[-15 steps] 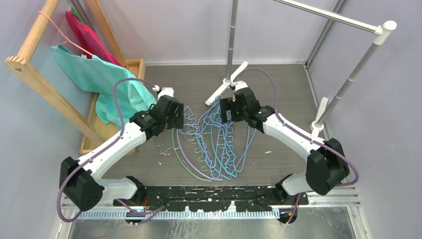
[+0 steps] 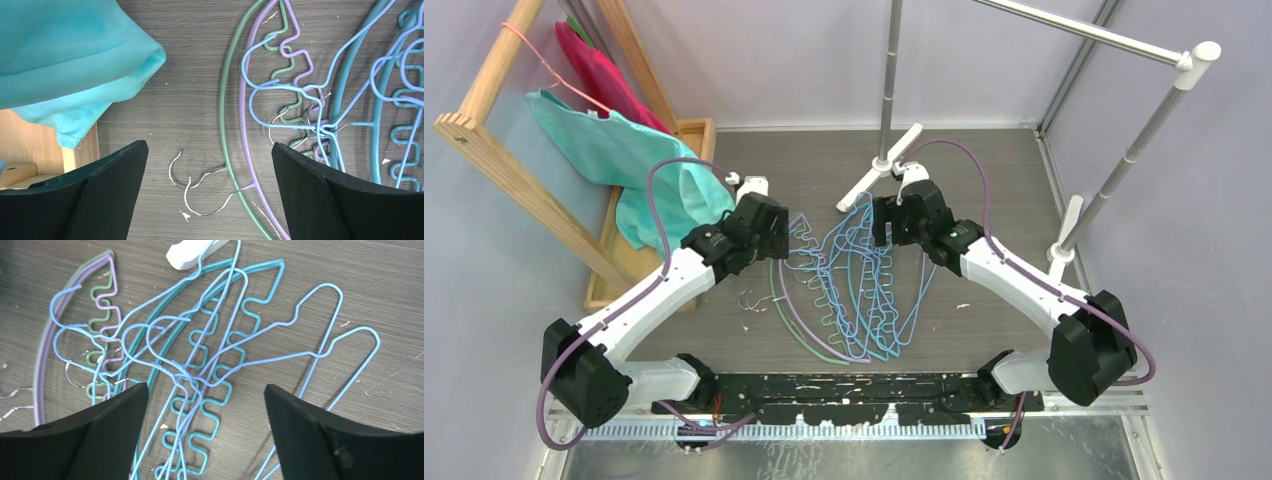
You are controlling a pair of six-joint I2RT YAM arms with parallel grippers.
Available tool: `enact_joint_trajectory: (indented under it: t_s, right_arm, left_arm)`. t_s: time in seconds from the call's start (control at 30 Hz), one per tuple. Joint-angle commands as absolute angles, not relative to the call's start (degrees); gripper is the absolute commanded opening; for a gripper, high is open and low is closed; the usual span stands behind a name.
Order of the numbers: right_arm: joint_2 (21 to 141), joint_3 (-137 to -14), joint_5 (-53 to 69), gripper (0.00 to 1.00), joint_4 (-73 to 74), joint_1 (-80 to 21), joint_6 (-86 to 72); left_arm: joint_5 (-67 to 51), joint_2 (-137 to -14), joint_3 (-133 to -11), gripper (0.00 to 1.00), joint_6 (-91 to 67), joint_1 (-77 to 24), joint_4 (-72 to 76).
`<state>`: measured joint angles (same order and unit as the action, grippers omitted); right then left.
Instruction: Organize the hangers
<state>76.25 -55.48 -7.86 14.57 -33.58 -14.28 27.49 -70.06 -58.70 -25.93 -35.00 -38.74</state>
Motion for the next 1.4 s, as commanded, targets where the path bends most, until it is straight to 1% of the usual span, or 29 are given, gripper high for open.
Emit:
enact_joint_trajectory:
  t_s: [0.0, 0.13, 0.23, 0.57, 0.97, 1.27, 1.37]
  right_arm:
    - [78.4, -55.4, -8.7, 0.77, 13.2, -35.9, -13.4]
    - [80.5, -54.4, -10.6, 0.57, 14.4, -41.2, -14.2]
    - [81.1, -53.4, -11.6, 0.44, 14.9, -43.5, -15.5]
    - [81.0, -48.5, -10.6, 0.39, 15.7, -43.8, -19.4]
    - [83.7, -46.9, -9.3, 0.33, 13.3, -43.8, -20.2]
    - [84.8, -45.2, -8.7, 0.32, 11.7, -43.7, -20.8]
    - [84.8, -45.1, -8.7, 0.27, 11.7, -43.7, -21.0]
  left_arm:
    - [28.9, -67.5, -57.9, 0.98, -25.8, -34.5, -38.4]
    - [28.9, -67.1, -56.2, 0.98, -26.1, -34.3, -37.4]
    - [29.0, -67.6, -55.6, 0.98, -26.5, -34.1, -37.5]
    - [28.4, -68.4, -53.3, 0.98, -26.7, -33.9, -36.0]
    - [27.8, -69.6, -52.7, 0.98, -26.8, -33.6, -35.5]
    - [27.5, -69.2, -51.7, 0.98, -27.3, -33.6, -35.4]
    - [27.4, -69.1, -51.4, 0.98, -27.4, -33.6, -35.4]
